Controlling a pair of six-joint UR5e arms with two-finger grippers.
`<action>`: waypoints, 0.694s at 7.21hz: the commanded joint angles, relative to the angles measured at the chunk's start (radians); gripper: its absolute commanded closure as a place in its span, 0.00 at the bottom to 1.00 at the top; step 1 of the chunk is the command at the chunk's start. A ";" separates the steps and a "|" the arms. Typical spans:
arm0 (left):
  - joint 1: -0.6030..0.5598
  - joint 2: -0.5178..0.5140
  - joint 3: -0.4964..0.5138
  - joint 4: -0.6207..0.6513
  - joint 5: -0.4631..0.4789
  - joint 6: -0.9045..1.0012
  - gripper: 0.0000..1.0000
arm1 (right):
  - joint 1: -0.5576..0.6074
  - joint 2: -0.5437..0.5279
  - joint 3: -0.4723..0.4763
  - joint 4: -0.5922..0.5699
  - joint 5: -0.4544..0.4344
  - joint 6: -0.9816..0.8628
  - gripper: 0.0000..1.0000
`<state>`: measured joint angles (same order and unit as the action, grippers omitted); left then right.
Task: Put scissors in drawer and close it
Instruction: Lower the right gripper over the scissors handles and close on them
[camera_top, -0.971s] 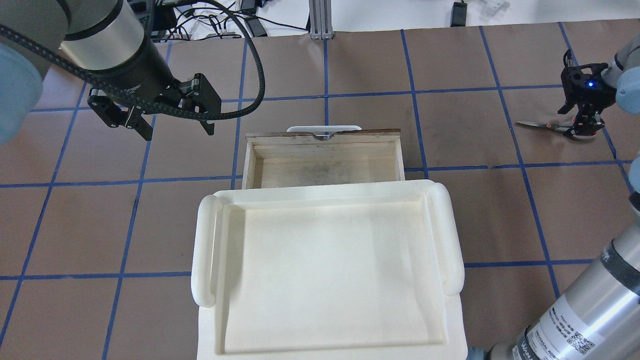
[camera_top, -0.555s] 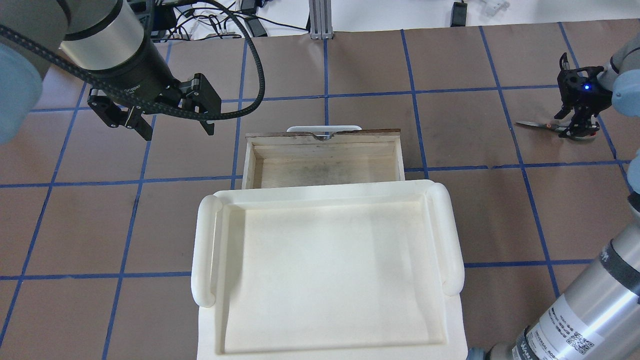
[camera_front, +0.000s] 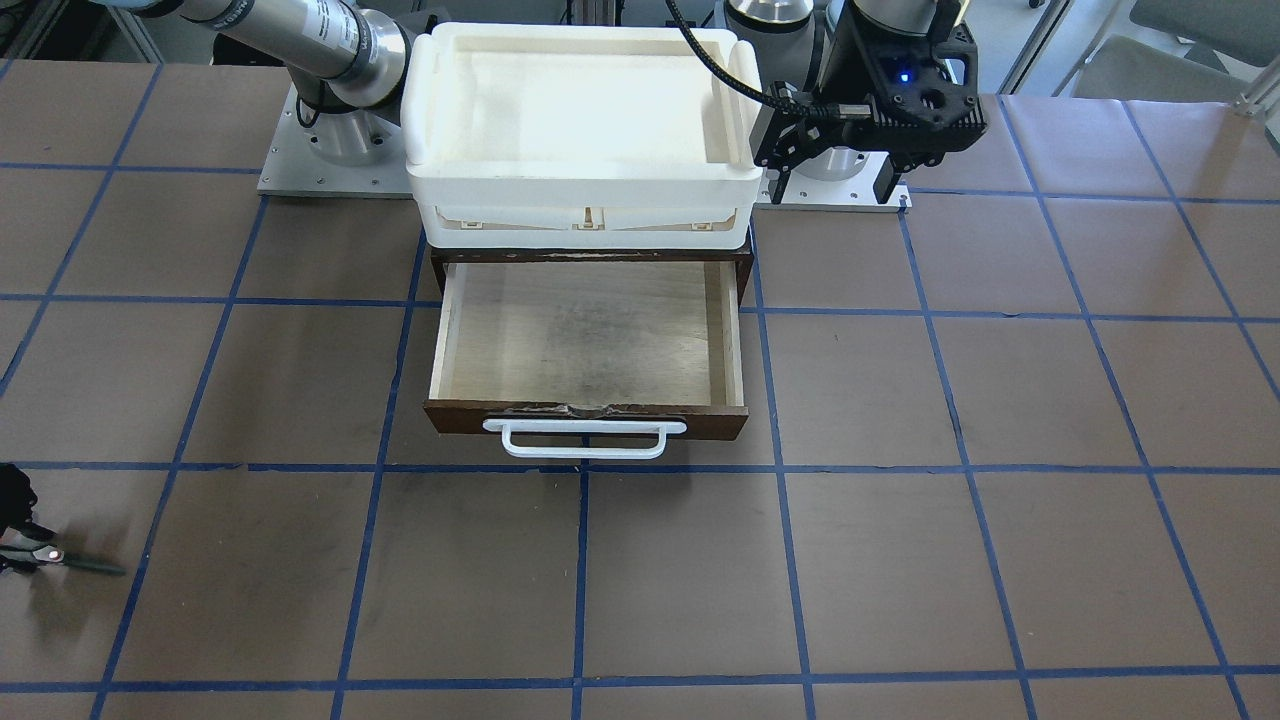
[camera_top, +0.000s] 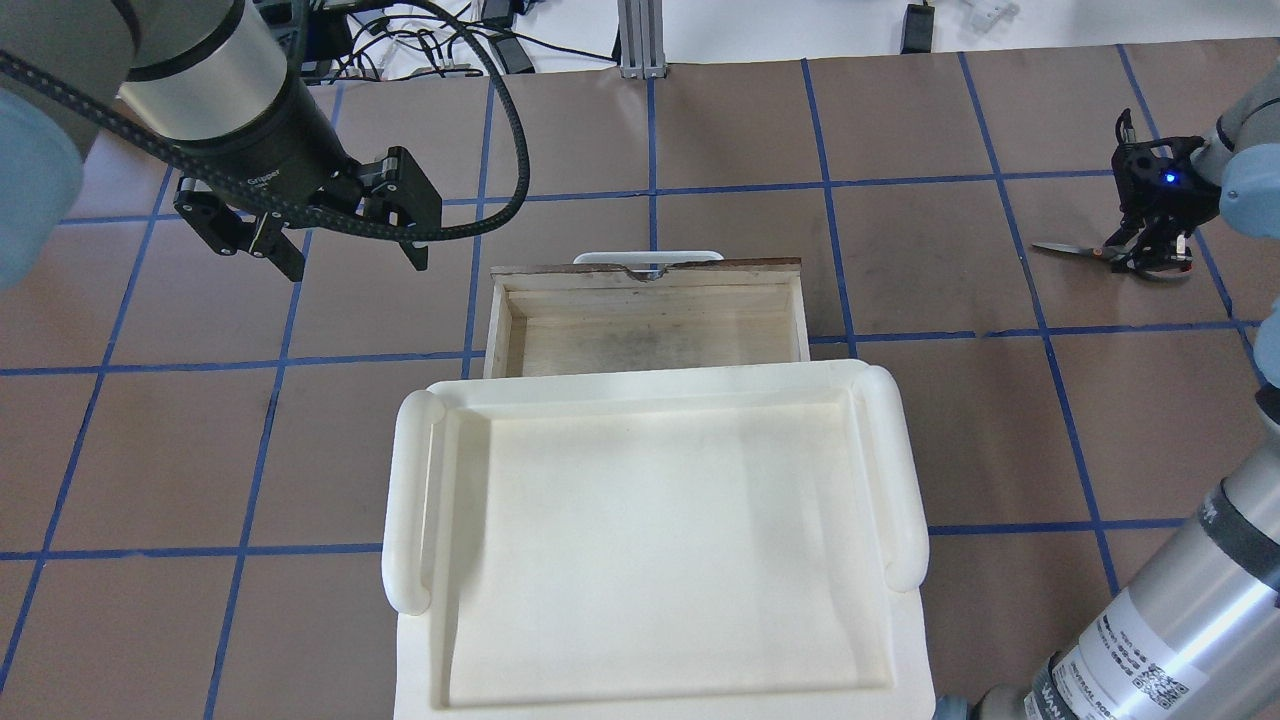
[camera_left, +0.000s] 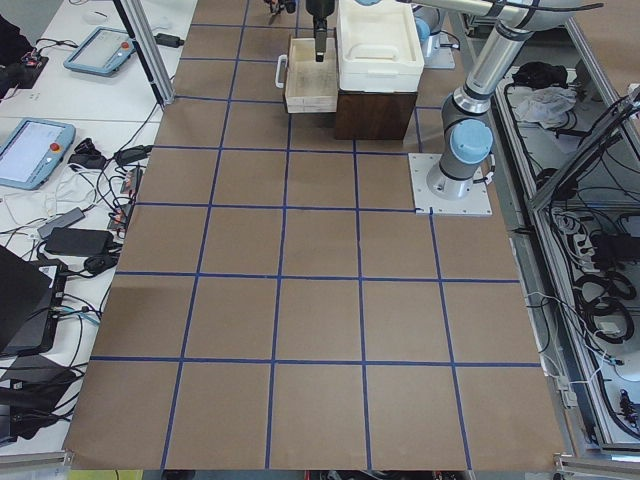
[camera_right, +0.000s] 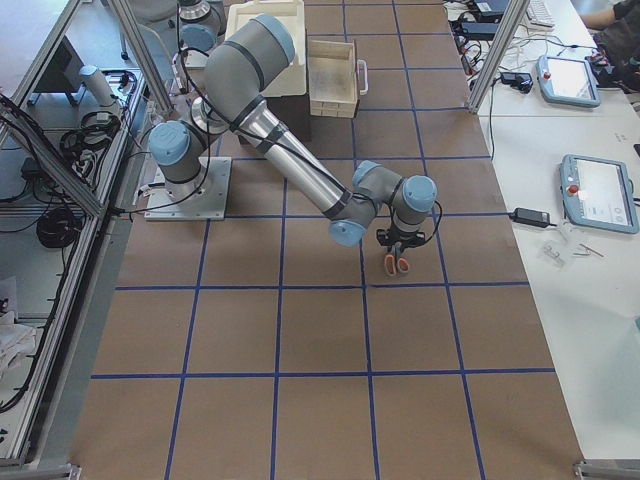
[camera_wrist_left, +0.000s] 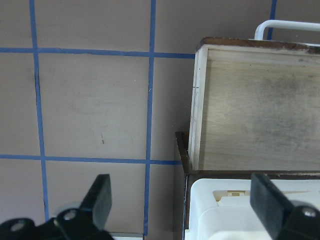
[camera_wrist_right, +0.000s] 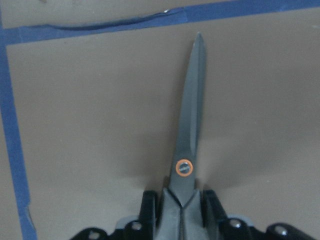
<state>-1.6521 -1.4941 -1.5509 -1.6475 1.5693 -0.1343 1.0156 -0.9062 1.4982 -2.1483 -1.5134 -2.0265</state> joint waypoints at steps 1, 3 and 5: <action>0.000 0.000 0.000 0.000 -0.002 -0.001 0.00 | 0.001 -0.002 0.000 0.001 -0.004 0.000 0.97; 0.000 0.000 0.000 0.000 0.000 -0.001 0.00 | 0.006 -0.026 -0.003 0.011 -0.033 0.011 1.00; 0.000 0.000 0.000 0.000 0.000 -0.001 0.00 | 0.026 -0.133 -0.004 0.069 -0.025 0.012 1.00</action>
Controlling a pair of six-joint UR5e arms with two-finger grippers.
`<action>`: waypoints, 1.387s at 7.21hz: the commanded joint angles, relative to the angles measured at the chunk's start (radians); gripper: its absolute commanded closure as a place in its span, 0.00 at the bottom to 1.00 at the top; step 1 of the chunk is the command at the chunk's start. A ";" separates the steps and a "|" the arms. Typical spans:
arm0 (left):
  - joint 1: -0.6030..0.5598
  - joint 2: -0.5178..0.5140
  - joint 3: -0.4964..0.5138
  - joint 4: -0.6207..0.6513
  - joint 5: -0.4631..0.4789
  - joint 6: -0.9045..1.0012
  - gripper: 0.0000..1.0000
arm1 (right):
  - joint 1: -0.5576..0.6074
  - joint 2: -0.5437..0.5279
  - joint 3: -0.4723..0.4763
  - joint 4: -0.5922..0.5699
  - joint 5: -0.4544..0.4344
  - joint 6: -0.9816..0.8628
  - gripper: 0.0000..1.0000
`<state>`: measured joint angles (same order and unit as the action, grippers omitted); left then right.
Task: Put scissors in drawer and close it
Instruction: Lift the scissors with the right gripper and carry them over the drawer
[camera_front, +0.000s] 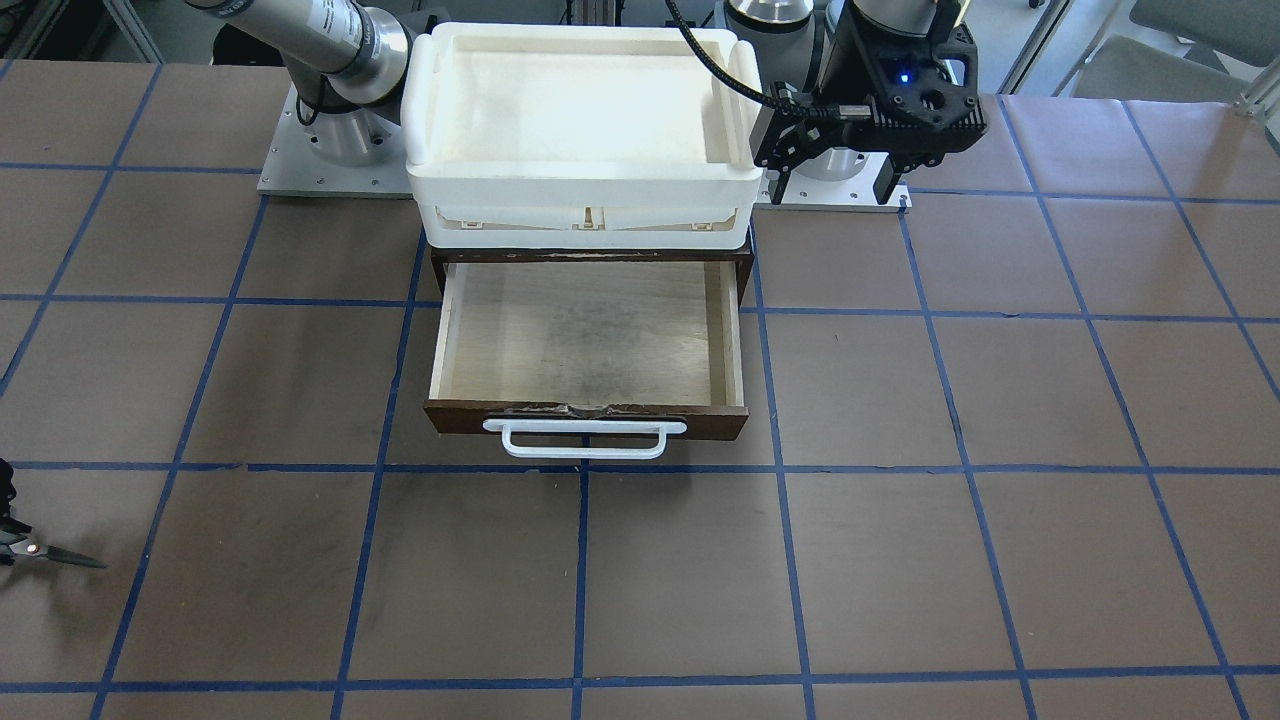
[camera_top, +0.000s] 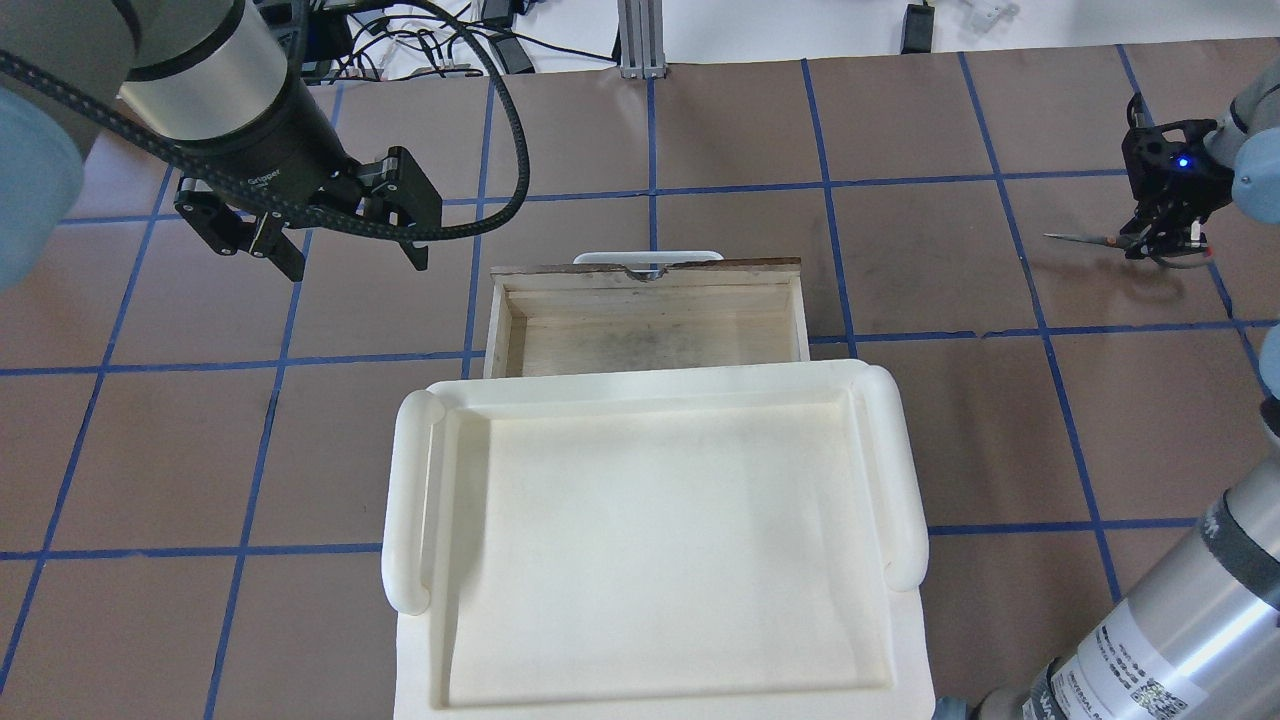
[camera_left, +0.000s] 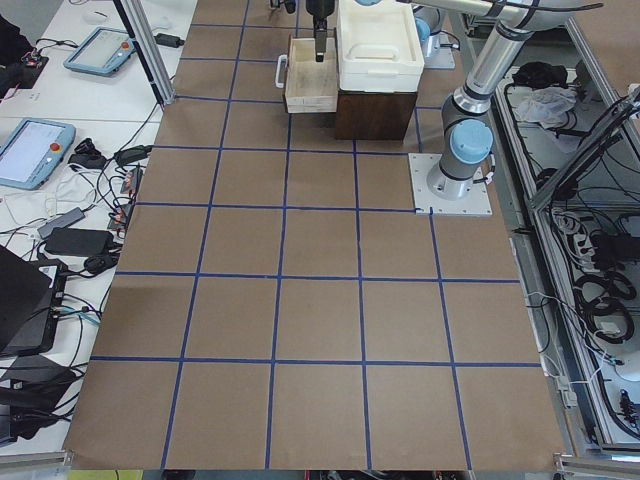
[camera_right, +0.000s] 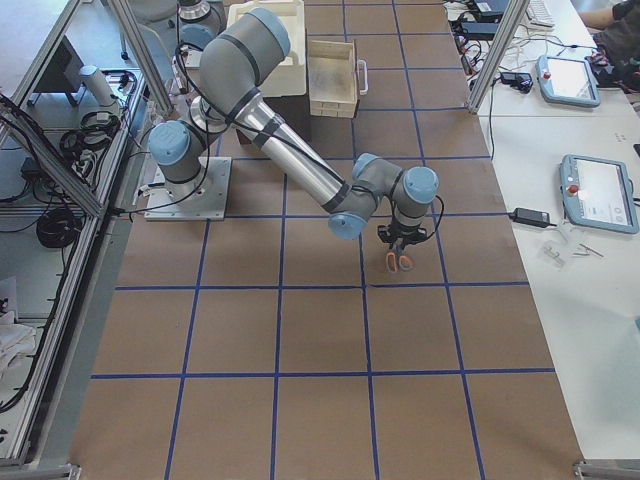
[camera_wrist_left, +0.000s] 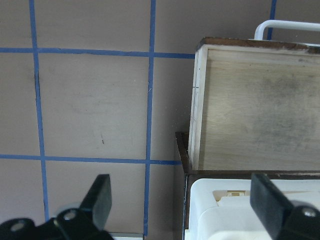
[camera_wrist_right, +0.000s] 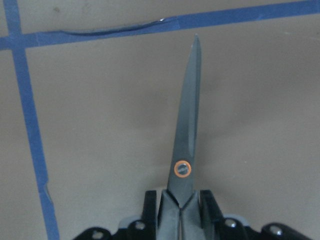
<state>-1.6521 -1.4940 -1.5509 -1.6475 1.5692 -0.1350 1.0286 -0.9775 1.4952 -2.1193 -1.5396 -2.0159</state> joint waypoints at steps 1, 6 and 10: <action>0.000 0.000 -0.002 0.000 0.000 0.000 0.00 | 0.031 -0.122 0.002 0.115 0.003 0.017 1.00; 0.000 0.000 -0.002 -0.002 -0.001 0.000 0.00 | 0.287 -0.380 0.076 0.268 -0.007 0.282 1.00; 0.000 -0.002 -0.005 0.000 0.000 0.000 0.00 | 0.671 -0.412 0.077 0.303 -0.016 0.712 1.00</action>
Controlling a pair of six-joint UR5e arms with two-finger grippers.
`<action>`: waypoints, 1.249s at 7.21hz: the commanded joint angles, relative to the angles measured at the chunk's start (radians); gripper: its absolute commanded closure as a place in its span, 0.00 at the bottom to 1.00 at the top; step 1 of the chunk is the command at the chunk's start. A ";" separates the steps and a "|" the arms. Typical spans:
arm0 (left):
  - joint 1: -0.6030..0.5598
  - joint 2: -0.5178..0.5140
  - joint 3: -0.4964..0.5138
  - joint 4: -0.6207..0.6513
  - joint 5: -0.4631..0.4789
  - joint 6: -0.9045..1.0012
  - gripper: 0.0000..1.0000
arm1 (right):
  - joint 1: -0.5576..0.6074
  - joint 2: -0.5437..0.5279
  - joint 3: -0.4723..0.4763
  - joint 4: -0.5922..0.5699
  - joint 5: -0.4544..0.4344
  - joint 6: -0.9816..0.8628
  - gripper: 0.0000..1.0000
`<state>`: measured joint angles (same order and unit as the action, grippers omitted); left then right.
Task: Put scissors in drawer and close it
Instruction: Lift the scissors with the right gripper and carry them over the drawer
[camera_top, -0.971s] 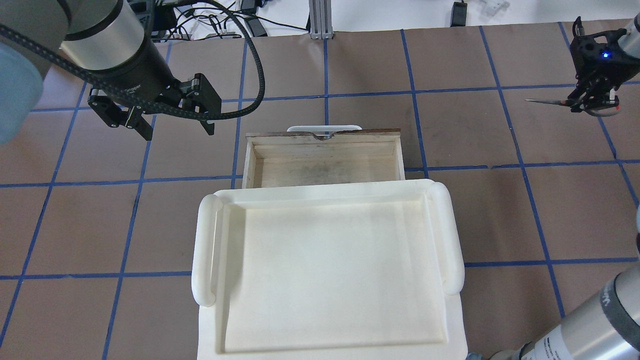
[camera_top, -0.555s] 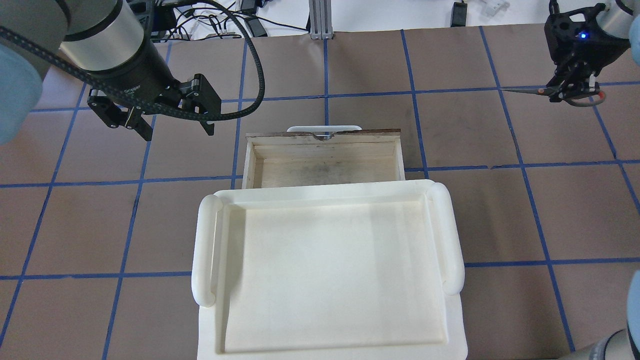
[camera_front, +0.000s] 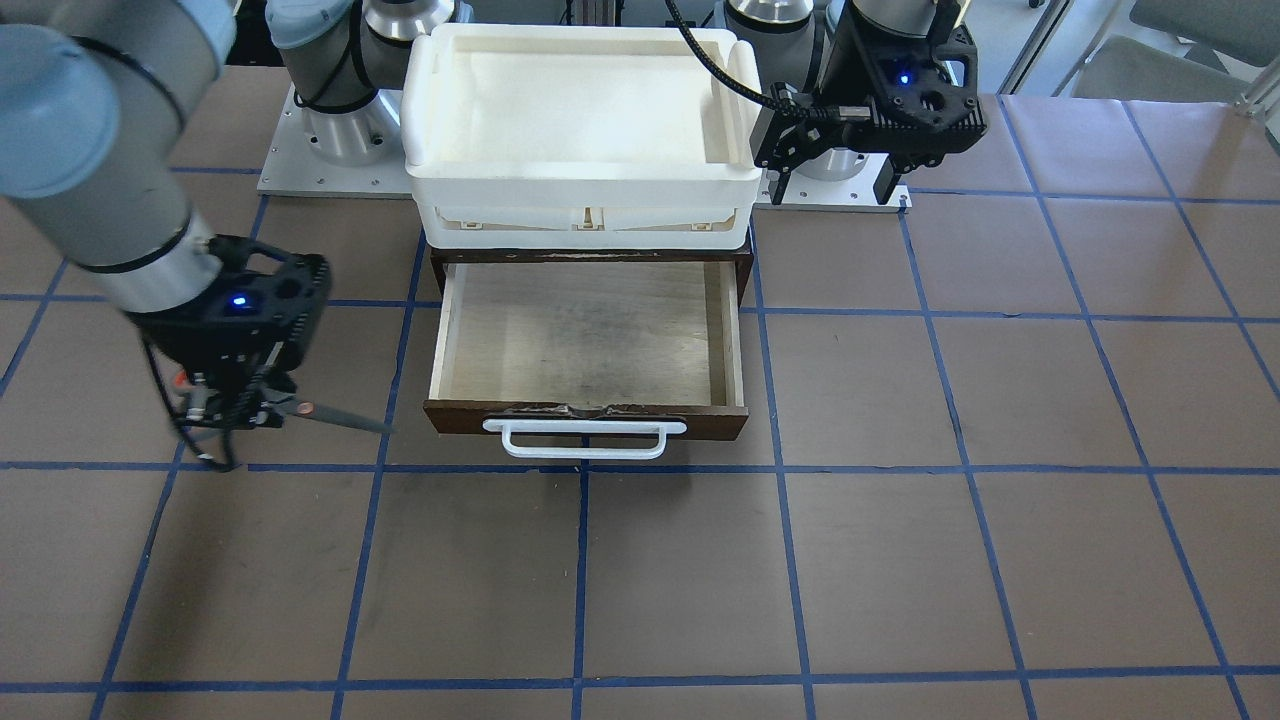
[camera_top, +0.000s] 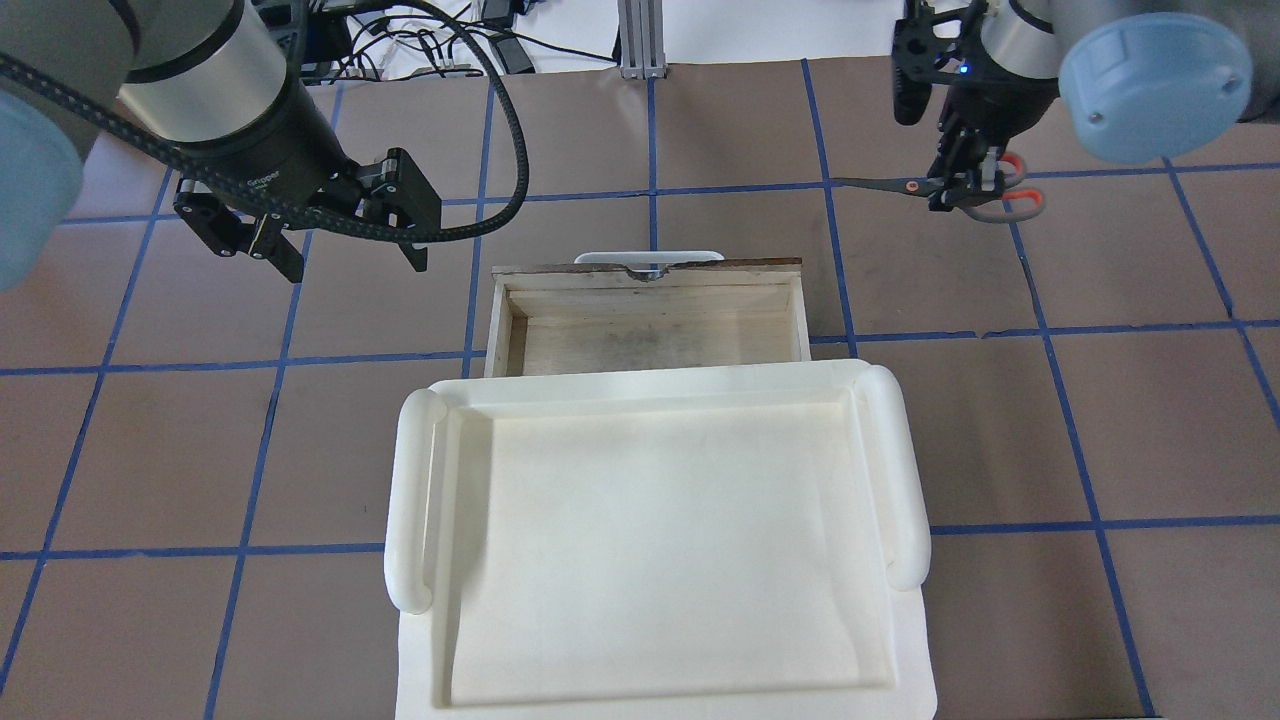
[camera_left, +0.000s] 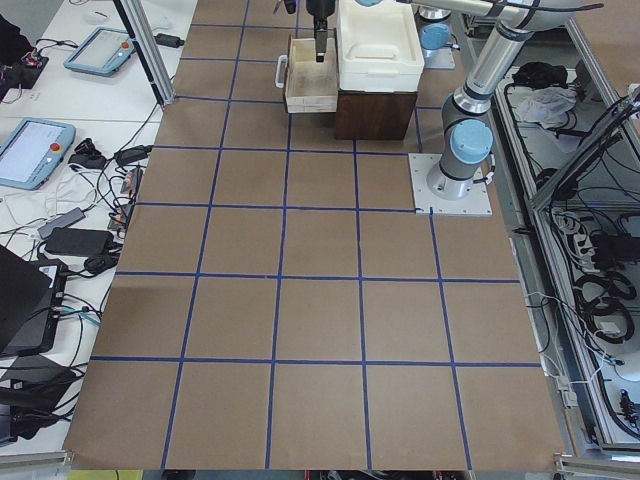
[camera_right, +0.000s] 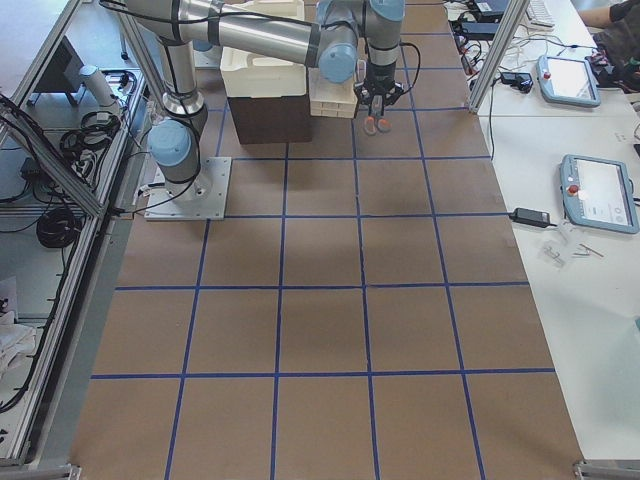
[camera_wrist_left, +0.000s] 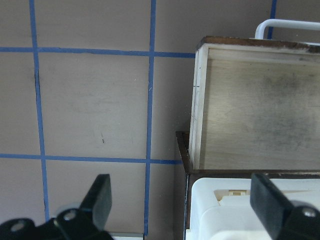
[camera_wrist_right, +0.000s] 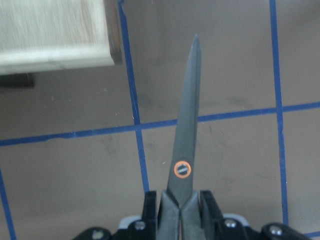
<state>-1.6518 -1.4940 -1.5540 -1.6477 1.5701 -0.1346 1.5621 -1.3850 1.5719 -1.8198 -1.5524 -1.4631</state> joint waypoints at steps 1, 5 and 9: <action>0.000 -0.002 -0.001 0.000 -0.002 0.000 0.00 | 0.236 -0.002 0.000 0.002 -0.003 0.291 1.00; 0.000 -0.006 -0.003 0.000 -0.002 0.000 0.00 | 0.403 0.009 0.063 -0.015 -0.008 0.285 1.00; 0.000 -0.003 -0.003 0.000 -0.004 -0.002 0.00 | 0.403 0.011 0.123 -0.068 -0.001 0.286 1.00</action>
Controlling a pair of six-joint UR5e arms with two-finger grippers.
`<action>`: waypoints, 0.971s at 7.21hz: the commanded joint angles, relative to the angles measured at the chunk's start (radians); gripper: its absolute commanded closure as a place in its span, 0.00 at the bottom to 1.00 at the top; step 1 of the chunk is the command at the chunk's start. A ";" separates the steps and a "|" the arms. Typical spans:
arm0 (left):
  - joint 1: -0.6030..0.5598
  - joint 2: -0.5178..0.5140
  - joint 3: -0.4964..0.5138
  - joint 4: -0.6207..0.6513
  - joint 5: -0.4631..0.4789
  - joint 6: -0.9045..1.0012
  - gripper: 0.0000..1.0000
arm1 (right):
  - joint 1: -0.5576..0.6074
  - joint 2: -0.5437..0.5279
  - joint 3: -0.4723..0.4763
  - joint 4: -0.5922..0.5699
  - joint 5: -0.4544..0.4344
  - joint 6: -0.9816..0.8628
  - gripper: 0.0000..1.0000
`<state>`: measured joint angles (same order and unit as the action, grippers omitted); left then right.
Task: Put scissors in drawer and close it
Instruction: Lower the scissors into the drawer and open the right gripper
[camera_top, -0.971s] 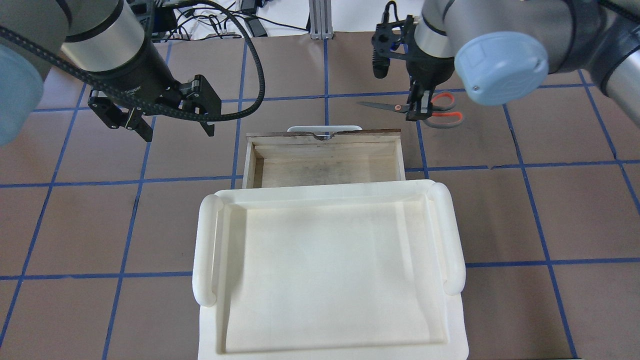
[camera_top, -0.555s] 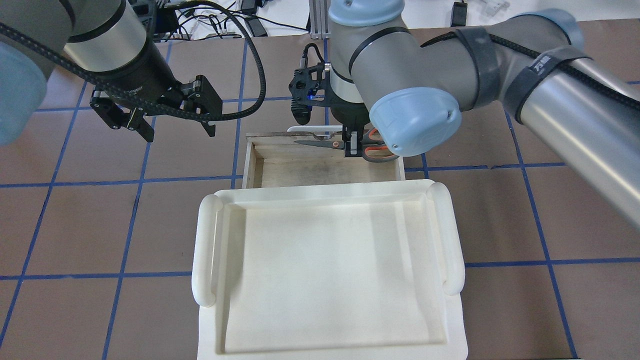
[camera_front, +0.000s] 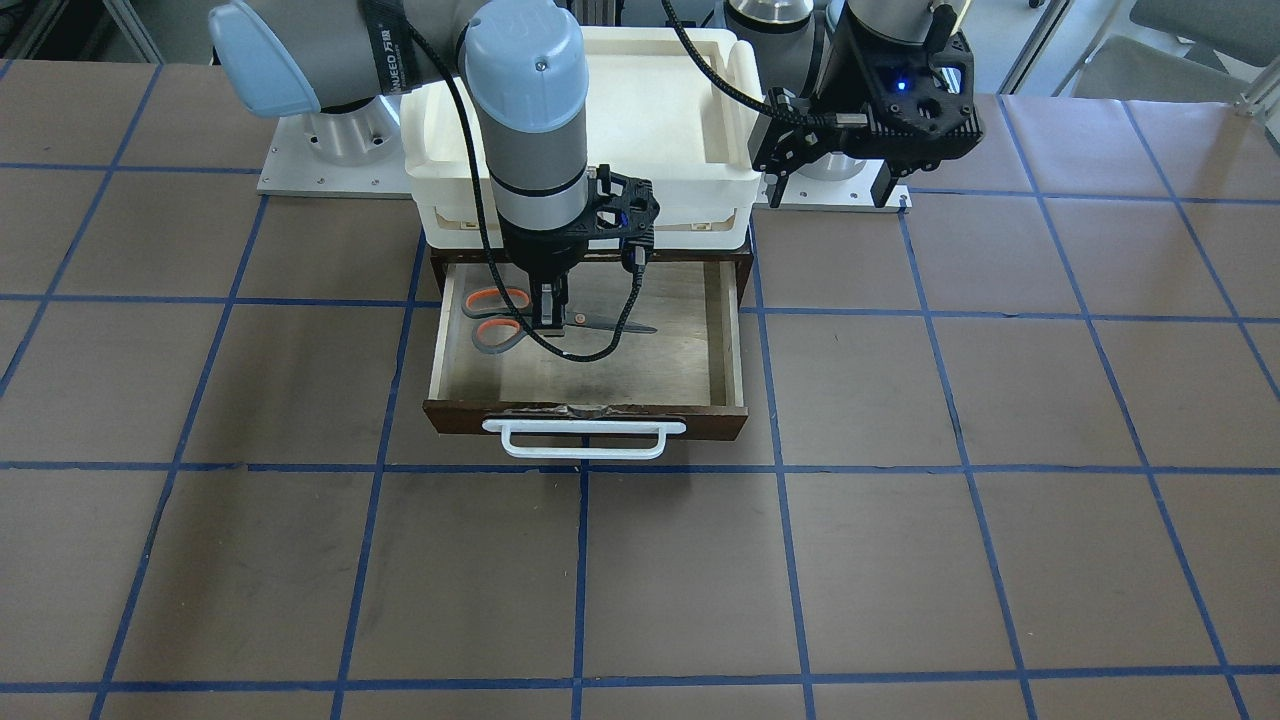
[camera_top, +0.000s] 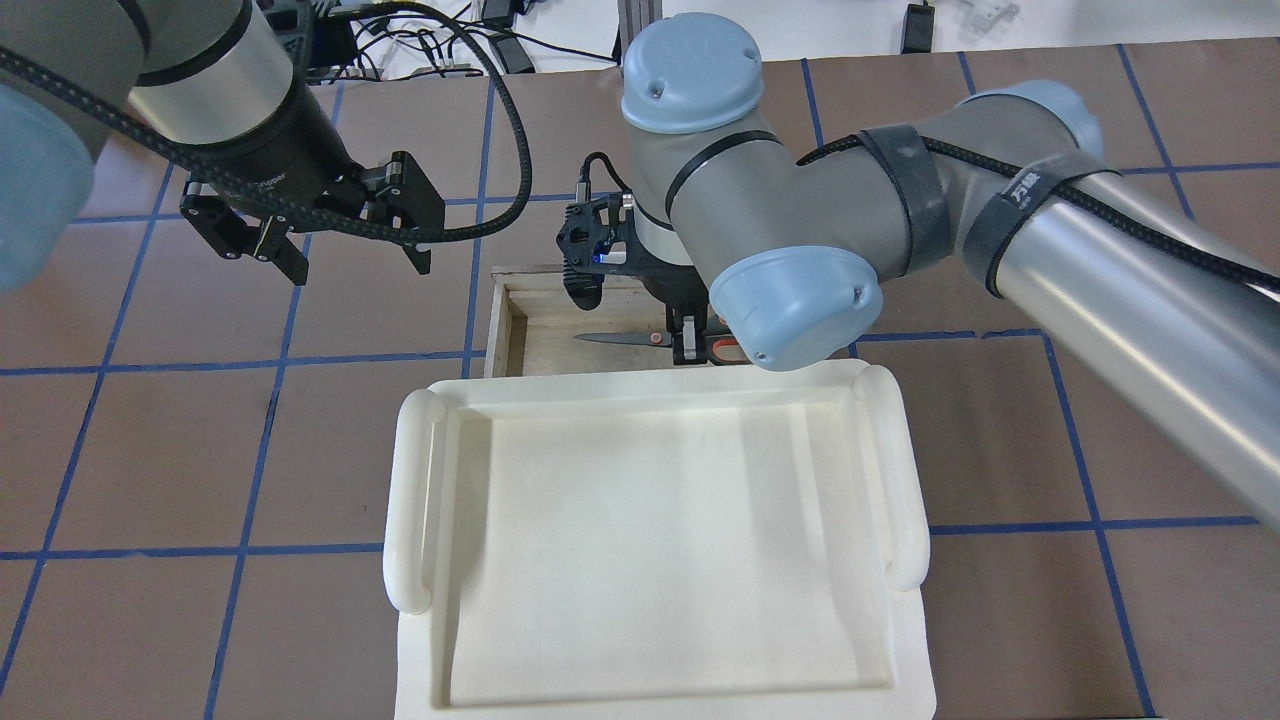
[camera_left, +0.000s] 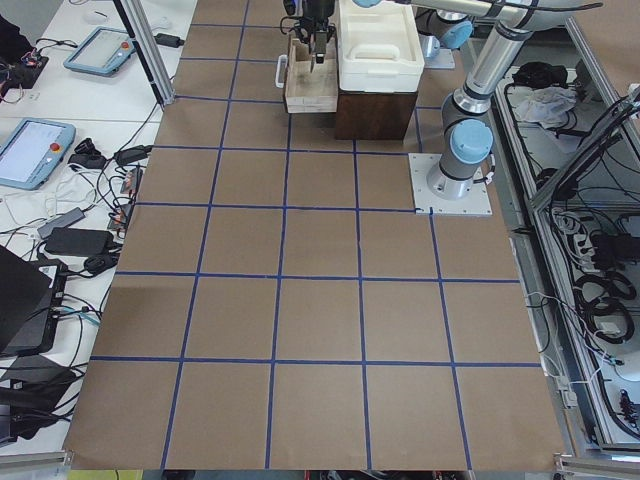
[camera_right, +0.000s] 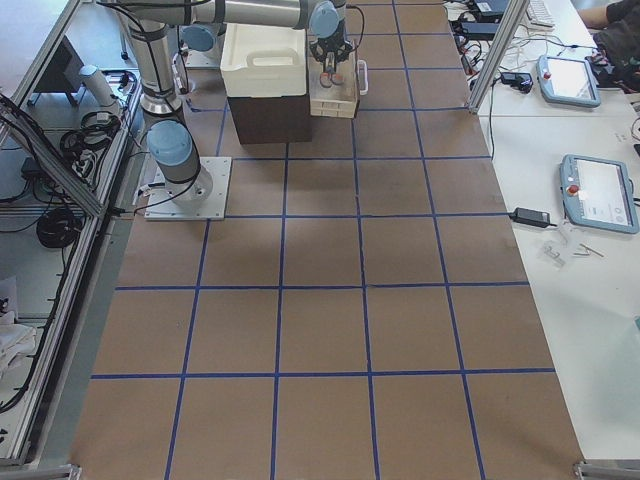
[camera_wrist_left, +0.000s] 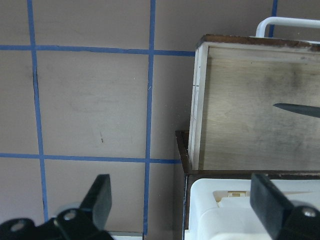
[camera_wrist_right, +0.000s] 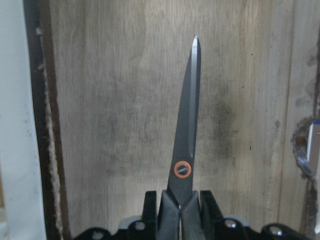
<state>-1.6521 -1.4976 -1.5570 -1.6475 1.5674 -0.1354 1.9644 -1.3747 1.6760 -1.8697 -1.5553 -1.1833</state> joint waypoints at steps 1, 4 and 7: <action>0.000 0.000 0.000 0.000 -0.001 -0.001 0.00 | 0.001 0.000 0.021 -0.019 -0.005 0.008 1.00; 0.000 0.000 0.002 0.000 0.000 0.000 0.00 | 0.004 0.015 0.027 -0.046 0.008 0.043 1.00; 0.000 0.000 0.002 0.000 0.000 0.000 0.00 | 0.034 0.052 0.028 -0.092 0.000 0.066 1.00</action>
<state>-1.6521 -1.4971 -1.5555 -1.6475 1.5666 -0.1350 1.9829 -1.3403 1.7035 -1.9326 -1.5492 -1.1276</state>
